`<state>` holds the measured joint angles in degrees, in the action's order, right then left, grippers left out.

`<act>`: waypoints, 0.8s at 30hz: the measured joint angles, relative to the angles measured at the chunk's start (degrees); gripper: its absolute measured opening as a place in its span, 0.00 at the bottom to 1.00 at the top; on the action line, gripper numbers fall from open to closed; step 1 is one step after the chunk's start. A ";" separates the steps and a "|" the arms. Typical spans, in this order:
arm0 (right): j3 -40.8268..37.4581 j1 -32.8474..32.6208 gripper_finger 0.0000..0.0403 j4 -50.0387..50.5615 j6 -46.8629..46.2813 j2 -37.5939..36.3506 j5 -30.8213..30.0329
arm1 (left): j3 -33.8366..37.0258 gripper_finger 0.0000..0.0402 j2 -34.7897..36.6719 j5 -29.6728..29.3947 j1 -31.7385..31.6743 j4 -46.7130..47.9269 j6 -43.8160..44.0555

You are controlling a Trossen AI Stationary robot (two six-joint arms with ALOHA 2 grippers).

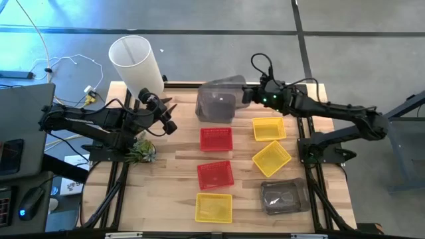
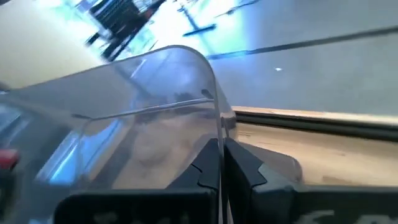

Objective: Stack baskets by color
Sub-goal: Stack the bottom left black basket on the top black basket

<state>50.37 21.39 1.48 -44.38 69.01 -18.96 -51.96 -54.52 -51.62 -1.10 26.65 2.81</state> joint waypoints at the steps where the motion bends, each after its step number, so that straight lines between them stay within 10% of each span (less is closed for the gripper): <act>1: -0.02 -0.10 0.00 0.02 -1.55 0.83 -1.71 | 0.00 0.31 0.00 -0.04 0.00 0.00 0.00; 24: 0.00 -2.41 0.00 -6.45 -19.70 13.66 -8.46 | 0.00 0.31 0.00 0.44 0.94 3.59 2.74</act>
<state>50.37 18.97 -4.97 -64.08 82.67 -27.42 -51.96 -54.52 -51.18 -0.17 30.24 5.55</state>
